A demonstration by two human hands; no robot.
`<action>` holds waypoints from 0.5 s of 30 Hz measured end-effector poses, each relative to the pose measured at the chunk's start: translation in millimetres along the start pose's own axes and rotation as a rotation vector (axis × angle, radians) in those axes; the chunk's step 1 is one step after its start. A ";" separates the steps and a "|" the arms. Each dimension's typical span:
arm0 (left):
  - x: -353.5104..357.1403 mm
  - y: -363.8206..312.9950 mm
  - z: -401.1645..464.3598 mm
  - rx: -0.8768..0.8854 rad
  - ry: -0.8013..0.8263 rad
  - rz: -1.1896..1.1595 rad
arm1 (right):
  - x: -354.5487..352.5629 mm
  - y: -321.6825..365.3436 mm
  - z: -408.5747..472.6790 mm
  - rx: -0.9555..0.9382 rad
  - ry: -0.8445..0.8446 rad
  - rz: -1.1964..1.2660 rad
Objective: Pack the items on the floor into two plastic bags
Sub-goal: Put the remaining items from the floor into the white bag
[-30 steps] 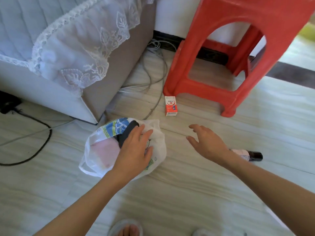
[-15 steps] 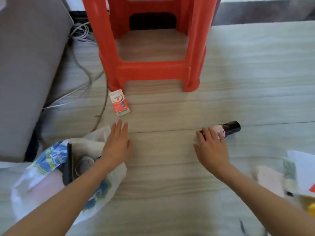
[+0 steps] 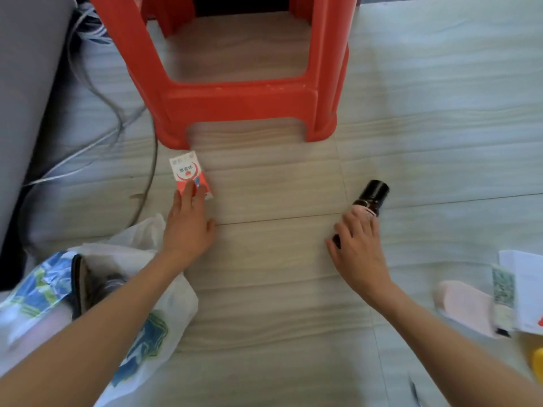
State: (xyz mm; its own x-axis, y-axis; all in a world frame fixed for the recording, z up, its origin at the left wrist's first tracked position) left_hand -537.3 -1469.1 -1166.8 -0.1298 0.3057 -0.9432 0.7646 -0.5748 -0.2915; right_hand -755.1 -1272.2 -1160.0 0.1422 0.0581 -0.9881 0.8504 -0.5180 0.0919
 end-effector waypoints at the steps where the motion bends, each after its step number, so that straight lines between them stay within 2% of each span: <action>1: -0.9 -12.9 -11.0 0.048 -0.015 0.005 | -2.9 2.3 -3.8 -0.038 -0.035 0.030; 4: -3.0 -47.5 -35.9 0.128 -0.055 0.035 | -16.2 4.1 -13.0 -0.043 -0.128 0.129; 6: -4.2 -56.6 -35.9 0.053 -0.046 0.055 | -23.9 -2.9 -8.3 0.086 -0.161 0.182; 10: -0.5 -57.4 -28.8 -0.106 0.000 0.038 | -19.7 -20.6 8.2 0.351 -0.032 0.298; 15: 10.2 -63.1 -45.3 -0.073 0.004 -0.097 | -12.6 -25.0 17.4 0.359 0.110 0.162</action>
State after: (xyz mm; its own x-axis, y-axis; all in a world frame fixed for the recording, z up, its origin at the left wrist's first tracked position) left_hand -558.3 -1395.3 -1150.9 -0.2033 0.3603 -0.9104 0.7926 -0.4854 -0.3691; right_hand -787.0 -1274.8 -1152.0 0.3298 0.0317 -0.9435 0.5844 -0.7918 0.1777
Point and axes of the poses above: each hand's wrist, its own z-axis towards the middle knuckle, its own x-axis out of the palm, y = z × x, the point moved 8 cm from there along z, towards the middle knuckle, and after that the axes turned 6 degrees about x, right-handed, at the moved point
